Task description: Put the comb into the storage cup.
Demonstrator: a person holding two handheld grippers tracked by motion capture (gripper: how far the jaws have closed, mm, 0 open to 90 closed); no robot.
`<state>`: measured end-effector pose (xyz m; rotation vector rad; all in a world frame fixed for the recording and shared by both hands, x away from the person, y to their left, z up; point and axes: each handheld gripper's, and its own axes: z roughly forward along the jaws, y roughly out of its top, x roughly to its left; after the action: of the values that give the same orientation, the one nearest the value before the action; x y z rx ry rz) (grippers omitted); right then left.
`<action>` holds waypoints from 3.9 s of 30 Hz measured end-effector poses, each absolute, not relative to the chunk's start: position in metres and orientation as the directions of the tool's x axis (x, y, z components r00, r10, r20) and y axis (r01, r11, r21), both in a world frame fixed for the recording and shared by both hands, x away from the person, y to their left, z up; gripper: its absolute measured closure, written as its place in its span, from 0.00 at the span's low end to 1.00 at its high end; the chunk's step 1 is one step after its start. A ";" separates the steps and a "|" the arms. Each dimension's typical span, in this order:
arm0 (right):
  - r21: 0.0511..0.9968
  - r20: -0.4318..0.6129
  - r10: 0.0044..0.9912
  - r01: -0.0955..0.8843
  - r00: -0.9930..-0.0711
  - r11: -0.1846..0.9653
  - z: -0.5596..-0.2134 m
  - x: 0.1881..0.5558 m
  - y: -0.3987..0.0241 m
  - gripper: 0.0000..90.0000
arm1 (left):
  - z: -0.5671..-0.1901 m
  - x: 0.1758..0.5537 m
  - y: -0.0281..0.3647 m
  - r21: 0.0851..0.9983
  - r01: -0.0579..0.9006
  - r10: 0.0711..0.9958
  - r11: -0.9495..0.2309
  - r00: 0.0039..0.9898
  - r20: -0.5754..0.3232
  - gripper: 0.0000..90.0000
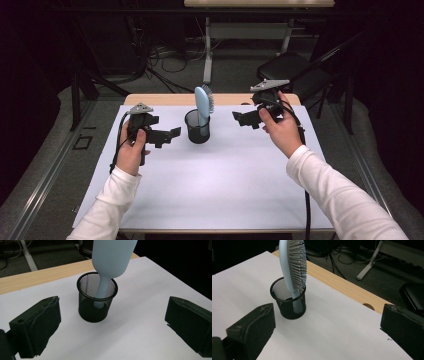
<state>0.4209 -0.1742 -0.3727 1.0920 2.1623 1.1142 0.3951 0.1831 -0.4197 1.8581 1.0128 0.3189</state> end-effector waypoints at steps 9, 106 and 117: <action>0.831 -0.037 0.813 0.435 -0.581 0.348 -0.380 0.408 -0.190 0.00 | -0.421 0.391 0.187 0.842 0.502 0.752 -0.198 0.629 -0.198 0.00; 0.861 0.060 0.901 0.479 -0.430 0.171 -0.516 0.311 -0.279 0.00 | -0.487 0.354 0.224 0.876 0.459 0.761 -0.150 0.618 -0.194 0.00; 0.856 0.065 0.896 0.486 -0.438 0.176 -0.523 0.310 -0.276 0.00 | -0.490 0.354 0.222 0.880 0.449 0.762 -0.156 0.622 -0.182 0.00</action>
<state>0.3104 -0.2759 -0.5229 1.2989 1.9982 1.1872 0.3543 0.2220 -0.4899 1.7953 0.9807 0.3722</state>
